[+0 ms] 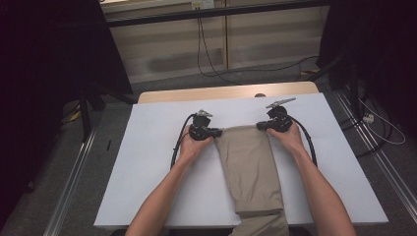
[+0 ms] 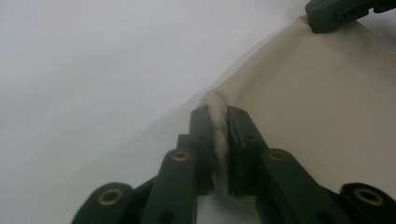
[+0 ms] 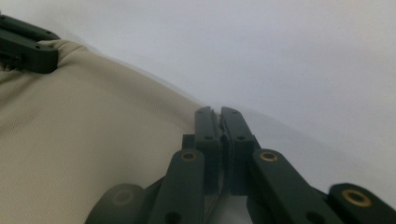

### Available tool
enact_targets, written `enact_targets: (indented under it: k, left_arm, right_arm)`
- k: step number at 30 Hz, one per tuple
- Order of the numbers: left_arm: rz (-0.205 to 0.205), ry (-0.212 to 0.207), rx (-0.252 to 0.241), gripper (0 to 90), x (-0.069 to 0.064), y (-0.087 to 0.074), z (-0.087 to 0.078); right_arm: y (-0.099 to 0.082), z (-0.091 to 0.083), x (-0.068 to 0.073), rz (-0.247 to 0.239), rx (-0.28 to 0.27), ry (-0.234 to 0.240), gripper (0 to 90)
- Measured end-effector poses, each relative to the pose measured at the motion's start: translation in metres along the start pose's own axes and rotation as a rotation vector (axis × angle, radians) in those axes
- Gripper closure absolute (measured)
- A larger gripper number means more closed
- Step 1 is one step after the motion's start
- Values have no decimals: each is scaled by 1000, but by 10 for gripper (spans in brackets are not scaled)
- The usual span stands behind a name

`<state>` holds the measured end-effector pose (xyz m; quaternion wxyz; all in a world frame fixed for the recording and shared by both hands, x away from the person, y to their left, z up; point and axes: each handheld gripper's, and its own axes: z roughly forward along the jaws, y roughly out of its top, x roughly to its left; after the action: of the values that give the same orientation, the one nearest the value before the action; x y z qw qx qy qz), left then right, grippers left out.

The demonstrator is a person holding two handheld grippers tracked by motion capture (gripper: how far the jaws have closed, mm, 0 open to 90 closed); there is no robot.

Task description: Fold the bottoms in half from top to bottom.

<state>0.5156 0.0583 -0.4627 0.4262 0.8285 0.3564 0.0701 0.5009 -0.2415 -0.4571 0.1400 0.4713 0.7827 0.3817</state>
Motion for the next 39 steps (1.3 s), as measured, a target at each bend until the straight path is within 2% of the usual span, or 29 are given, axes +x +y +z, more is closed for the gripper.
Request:
enact_targets:
  k: [4, 7, 10, 12, 17, 23, 25, 29, 34, 35, 36, 37, 38, 39]
  left_arm:
    - [-34, 12, -49, 845, 0, 2, -8]
    - [-58, 21, -113, 847, 2, 10, -20]
    - [-48, 36, -145, 848, 4, 22, -34]
    - [-49, 46, -169, 849, 4, 31, -41]
    - [-51, 77, -217, 849, 10, 52, -58]
    - [-38, 111, -242, 849, 23, 76, -71]
    - [-33, 122, -245, 849, 27, 84, -72]
    - [-51, 135, -265, 849, 33, 98, -75]
    - [-32, 167, -289, 848, 36, 121, -76]
    - [-50, 168, -300, 845, 38, 124, -74]
    - [-85, 174, -304, 826, 40, 126, -70]
    - [-106, 193, -298, 728, 42, 126, -65]
    - [-136, 210, -304, 523, 44, 124, -60]
    - [-143, 212, -285, 369, 44, 120, -56]
  right_arm:
    - [5, -12, 5, 8, -60, 2, 877]
    - [15, -27, 9, 1, -123, -5, 878]
    - [22, -37, 11, 16, -172, 4, 879]
    - [29, -40, 13, 9, -189, -4, 878]
    - [53, -48, 17, 9, -244, -6, 879]
    - [81, -50, 20, 13, -290, -17, 879]
    - [89, -49, 20, 15, -293, -27, 879]
    - [105, -48, 20, 21, -311, -42, 879]
    - [126, -50, 17, 16, -317, -69, 879]
    - [131, -49, 16, 12, -314, -88, 875]
    - [134, -49, 15, 9, -316, -109, 859]
    - [137, -47, 14, 16, -310, -139, 764]
    - [138, -46, 13, 40, -307, -190, 552]
    - [138, -44, 11, 69, -314, -214, 481]
